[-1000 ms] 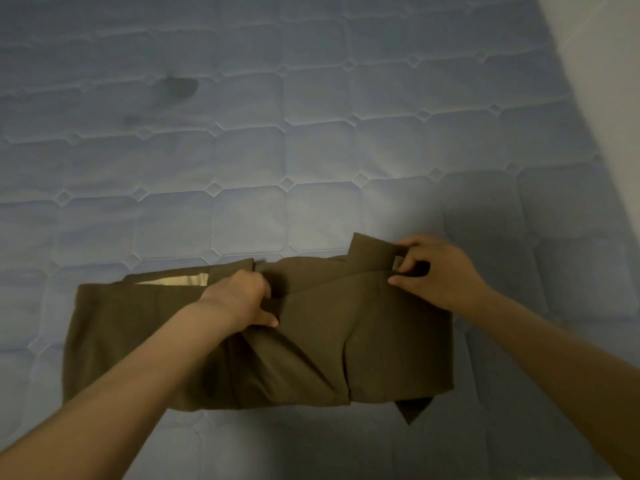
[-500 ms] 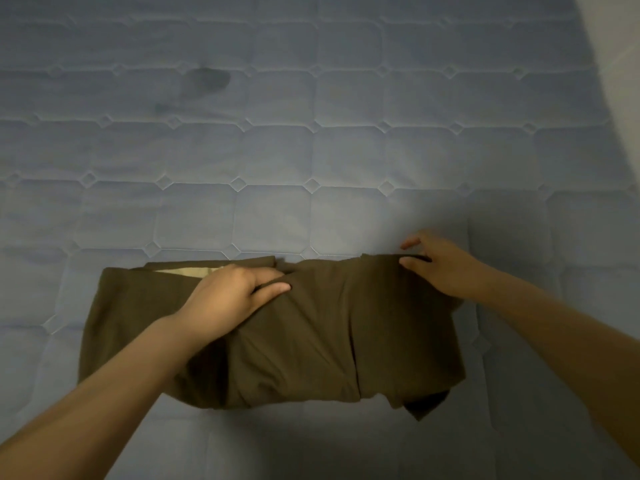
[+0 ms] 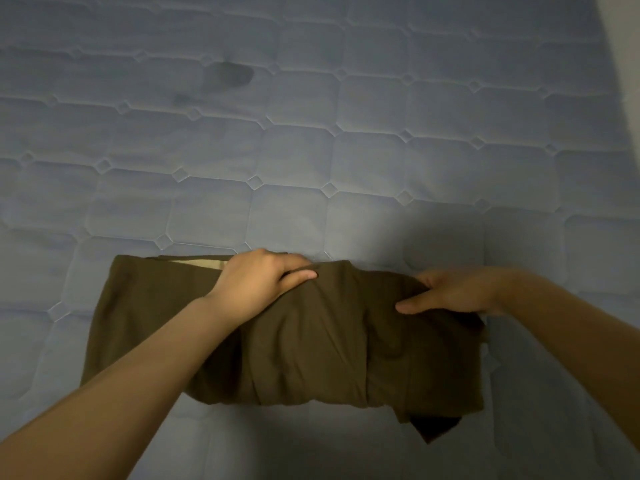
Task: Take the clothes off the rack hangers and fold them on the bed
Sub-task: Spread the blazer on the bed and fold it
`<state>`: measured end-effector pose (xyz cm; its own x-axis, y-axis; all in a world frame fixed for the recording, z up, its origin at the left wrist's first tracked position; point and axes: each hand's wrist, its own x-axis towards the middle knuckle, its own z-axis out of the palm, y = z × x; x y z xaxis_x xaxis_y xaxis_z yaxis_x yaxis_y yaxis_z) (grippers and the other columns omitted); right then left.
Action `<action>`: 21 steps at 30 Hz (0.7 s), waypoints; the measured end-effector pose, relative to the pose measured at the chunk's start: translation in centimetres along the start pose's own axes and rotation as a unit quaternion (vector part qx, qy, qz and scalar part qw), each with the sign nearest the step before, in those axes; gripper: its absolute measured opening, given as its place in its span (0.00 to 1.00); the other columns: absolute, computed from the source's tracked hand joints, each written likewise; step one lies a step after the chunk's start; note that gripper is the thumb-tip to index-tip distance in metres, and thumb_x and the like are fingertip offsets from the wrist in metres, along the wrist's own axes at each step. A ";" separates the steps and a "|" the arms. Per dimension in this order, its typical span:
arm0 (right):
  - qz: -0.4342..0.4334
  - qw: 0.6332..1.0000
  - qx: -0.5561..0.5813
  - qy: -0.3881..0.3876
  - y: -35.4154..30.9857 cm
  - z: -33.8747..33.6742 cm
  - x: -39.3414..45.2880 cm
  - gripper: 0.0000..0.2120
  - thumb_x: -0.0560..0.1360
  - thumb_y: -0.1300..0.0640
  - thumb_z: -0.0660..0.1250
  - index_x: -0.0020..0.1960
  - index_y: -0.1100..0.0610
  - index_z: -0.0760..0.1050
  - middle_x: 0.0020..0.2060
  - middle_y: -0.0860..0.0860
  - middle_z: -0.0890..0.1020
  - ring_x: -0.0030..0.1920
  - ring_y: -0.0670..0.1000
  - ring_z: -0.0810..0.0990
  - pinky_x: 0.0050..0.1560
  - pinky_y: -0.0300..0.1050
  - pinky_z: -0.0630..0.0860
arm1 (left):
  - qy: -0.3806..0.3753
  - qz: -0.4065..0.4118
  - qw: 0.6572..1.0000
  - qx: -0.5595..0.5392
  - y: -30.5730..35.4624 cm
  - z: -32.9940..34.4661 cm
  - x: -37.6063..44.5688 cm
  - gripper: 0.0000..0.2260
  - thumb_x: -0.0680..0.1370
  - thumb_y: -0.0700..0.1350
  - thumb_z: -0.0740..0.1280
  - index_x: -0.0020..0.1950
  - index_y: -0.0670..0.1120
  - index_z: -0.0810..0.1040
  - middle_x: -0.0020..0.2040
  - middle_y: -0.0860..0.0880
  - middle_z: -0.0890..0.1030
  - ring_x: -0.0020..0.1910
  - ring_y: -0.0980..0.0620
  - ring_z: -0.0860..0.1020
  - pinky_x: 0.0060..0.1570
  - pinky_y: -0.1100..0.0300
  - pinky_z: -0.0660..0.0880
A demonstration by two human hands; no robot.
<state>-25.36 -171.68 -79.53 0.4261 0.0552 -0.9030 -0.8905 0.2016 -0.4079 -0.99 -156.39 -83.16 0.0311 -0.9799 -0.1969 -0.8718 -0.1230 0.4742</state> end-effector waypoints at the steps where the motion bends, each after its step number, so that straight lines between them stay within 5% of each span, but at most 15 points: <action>1: 0.021 1.000 0.008 0.009 0.5 -0.1 0.4 0.17 0.70 0.48 0.69 0.57 0.54 0.78 0.52 0.51 0.84 0.52 0.52 0.83 0.59 0.50 0.76 | 0.002 -0.015 1.000 0.002 -0.2 0.1 0.3 0.27 0.73 0.68 0.48 0.53 0.57 0.81 0.44 0.55 0.84 0.44 0.52 0.81 0.38 0.58 0.76; 4: 0.055 0.979 -0.133 0.143 2.0 -0.8 2.1 0.18 0.77 0.46 0.62 0.61 0.57 0.74 0.55 0.52 0.80 0.54 0.51 0.78 0.58 0.44 0.73 | -0.021 -0.039 0.999 0.021 -0.9 0.9 1.1 0.24 0.73 0.69 0.53 0.52 0.57 0.81 0.43 0.55 0.84 0.44 0.52 0.81 0.38 0.59 0.74; 6: 0.026 0.946 -0.219 0.238 2.9 -0.9 3.0 0.12 0.78 0.46 0.59 0.49 0.54 0.74 0.43 0.49 0.78 0.44 0.48 0.75 0.43 0.35 0.70 | -0.031 -0.068 0.997 0.034 -1.4 1.6 1.5 0.17 0.75 0.64 0.59 0.50 0.56 0.81 0.44 0.53 0.83 0.46 0.51 0.80 0.38 0.59 0.71; 8: -0.005 0.914 -0.264 0.307 3.4 -0.9 3.6 0.14 0.77 0.44 0.61 0.38 0.52 0.70 0.34 0.48 0.73 0.39 0.49 0.73 0.35 0.37 0.66 | -0.041 -0.081 0.994 0.058 -1.8 2.4 1.9 0.15 0.76 0.61 0.62 0.51 0.53 0.80 0.47 0.51 0.82 0.49 0.49 0.78 0.42 0.58 0.71; 10: -0.012 0.883 -0.287 0.372 3.9 -0.7 4.0 0.15 0.74 0.41 0.64 0.42 0.53 0.71 0.37 0.50 0.74 0.41 0.51 0.74 0.38 0.44 0.70 | -0.021 -0.076 0.993 0.086 -2.2 3.1 2.1 0.18 0.74 0.61 0.64 0.56 0.52 0.78 0.53 0.49 0.78 0.55 0.47 0.75 0.51 0.54 0.70; 14: 0.026 0.869 -0.230 0.438 5.0 -0.9 4.7 0.30 0.67 0.34 0.68 0.60 0.54 0.70 0.56 0.52 0.75 0.56 0.55 0.75 0.51 0.49 0.74 | -0.078 -0.169 0.977 0.108 -2.5 3.2 2.4 0.30 0.73 0.68 0.58 0.67 0.52 0.69 0.64 0.47 0.71 0.62 0.45 0.70 0.60 0.50 0.67; 19: 0.027 0.913 -0.045 0.404 6.2 -1.2 4.3 0.29 0.66 0.37 0.70 0.57 0.55 0.72 0.50 0.51 0.76 0.57 0.55 0.76 0.48 0.43 0.70 | -0.174 -0.186 0.957 0.140 -2.4 3.0 2.4 0.30 0.75 0.69 0.49 0.68 0.53 0.68 0.64 0.48 0.74 0.62 0.46 0.72 0.60 0.50 0.67; 21: 0.002 0.903 0.052 0.426 7.2 -1.2 4.0 0.34 0.65 0.38 0.71 0.63 0.57 0.71 0.57 0.52 0.76 0.60 0.55 0.74 0.54 0.42 0.69 | -0.193 -0.190 0.949 0.164 -2.2 3.1 2.6 0.28 0.76 0.68 0.48 0.68 0.53 0.68 0.62 0.48 0.77 0.60 0.46 0.74 0.59 0.51 0.67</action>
<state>-30.24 -171.17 -86.23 0.1064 -0.7077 -0.6985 -0.8534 0.2956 -0.4294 -0.50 -158.22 -87.34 0.2465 -0.7366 -0.6298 -0.9407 -0.3380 0.0272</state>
